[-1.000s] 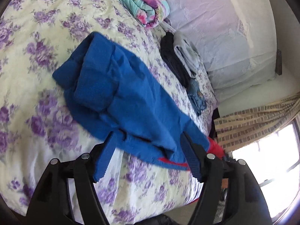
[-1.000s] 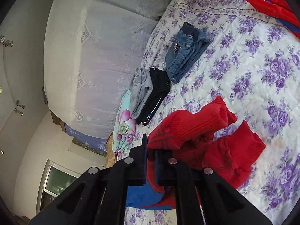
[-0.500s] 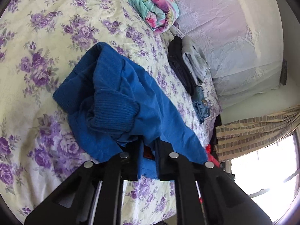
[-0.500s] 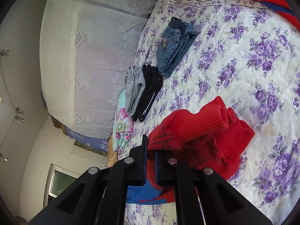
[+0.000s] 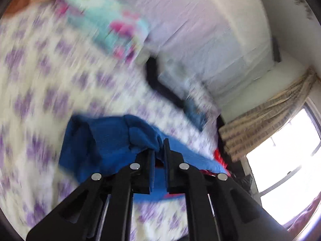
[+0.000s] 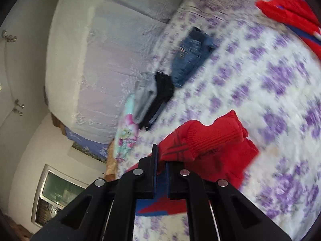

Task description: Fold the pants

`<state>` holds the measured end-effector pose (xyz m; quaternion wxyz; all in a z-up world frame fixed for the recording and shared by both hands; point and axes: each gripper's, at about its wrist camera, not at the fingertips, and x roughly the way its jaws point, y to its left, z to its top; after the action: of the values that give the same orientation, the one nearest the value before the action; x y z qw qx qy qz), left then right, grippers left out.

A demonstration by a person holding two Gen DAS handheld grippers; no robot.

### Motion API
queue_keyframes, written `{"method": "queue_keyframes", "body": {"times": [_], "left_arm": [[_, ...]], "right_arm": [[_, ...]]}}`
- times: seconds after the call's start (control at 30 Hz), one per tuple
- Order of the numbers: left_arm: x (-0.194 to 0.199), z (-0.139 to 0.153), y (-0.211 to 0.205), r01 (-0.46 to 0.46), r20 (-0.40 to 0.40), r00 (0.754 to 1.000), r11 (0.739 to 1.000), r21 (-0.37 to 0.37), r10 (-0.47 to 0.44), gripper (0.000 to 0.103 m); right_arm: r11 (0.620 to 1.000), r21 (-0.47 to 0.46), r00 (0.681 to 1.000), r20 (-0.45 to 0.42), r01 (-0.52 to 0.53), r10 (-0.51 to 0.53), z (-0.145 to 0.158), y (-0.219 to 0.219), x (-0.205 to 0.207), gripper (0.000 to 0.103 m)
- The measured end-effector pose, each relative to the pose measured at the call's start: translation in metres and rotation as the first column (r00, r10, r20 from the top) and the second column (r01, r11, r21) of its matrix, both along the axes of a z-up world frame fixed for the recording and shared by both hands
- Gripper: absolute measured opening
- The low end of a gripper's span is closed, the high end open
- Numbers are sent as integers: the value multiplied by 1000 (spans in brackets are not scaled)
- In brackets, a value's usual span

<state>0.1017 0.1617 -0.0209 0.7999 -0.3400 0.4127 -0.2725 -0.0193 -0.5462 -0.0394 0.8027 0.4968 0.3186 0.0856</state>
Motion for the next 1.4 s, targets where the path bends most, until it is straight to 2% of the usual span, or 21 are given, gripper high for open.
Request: {"method": "queue_keyframes", "body": {"times": [0.07,0.13,0.17,0.27,0.37,0.47,0.5,0.6,0.73,0.77,0.83,0.87,0.93,1.0,1.03,1.1,1.17,1.27,1.33,1.37,1.4], "left_arm": [[-7,-42,-2,22,-104,994,999,40,-18,7],[-14,-71,1,23,-172,985,1000,4,-22,7],[-17,-74,4,12,-173,985,1000,-20,-15,7],[-21,-60,9,1,-137,991,1000,-13,-2,9],[-29,-35,3,-7,-69,997,994,110,15,14],[-40,-14,-2,-16,1,1000,984,179,16,33],[-42,-9,-2,-27,16,1000,984,178,25,38],[-43,4,-10,-19,55,998,989,150,11,38],[-35,10,-33,4,96,995,992,124,-16,42],[-33,9,-38,10,95,995,993,118,-22,44],[-30,3,-48,31,79,996,992,120,-40,49],[-27,-2,-53,42,63,997,991,125,-50,49],[-22,-12,-60,61,32,997,990,126,-65,49],[-18,-20,-63,74,6,997,990,124,-76,49],[-16,-23,-66,78,-3,997,989,124,-79,49],[-12,-27,-71,88,-7,996,989,118,-88,50],[-11,-30,-75,89,-6,996,990,106,-89,53],[-9,-36,-79,78,-2,997,994,75,-78,59],[-7,-43,-80,65,-4,998,995,75,-65,59],[-5,-49,-80,60,-20,998,996,65,-59,59],[-3,-52,-79,58,-32,998,997,53,-56,59]], "right_arm": [[999,42,996,-90,23,-19,-37,-5,-7,7],[995,92,994,-109,36,-25,-55,-8,-12,7],[995,95,995,-99,35,-25,-56,-8,-13,7],[998,67,998,-69,15,-10,-46,-3,-12,7],[1000,28,998,-63,1,1,-37,-1,-11,7],[1000,19,998,-57,2,0,-29,-2,-6,7],[1000,11,999,-43,-5,5,-21,-1,-2,7],[999,-34,999,39,-30,31,14,6,11,7],[990,-114,978,181,-81,101,55,18,19,7],[984,-157,982,159,-80,105,52,18,19,7],[988,-148,998,12,-53,55,16,4,16,10],[996,-89,997,-81,-24,16,-12,-7,8,10],[999,33,989,-149,4,1,-47,-17,-6,11],[989,143,993,-117,38,-21,-60,-23,-25,24],[987,154,996,-85,36,-23,-56,-22,-30,33],[993,120,999,-43,7,-2,-44,-16,-25,68],[1000,13,998,-69,3,-2,-35,-6,-10,73],[997,-62,992,-120,38,-45,-40,2,7,73],[994,-72,990,-107,87,-94,-39,7,11,75],[993,-68,990,-94,101,-107,-39,9,13,70],[992,-62,989,-88,114,-119,-39,11,14,41]]}}
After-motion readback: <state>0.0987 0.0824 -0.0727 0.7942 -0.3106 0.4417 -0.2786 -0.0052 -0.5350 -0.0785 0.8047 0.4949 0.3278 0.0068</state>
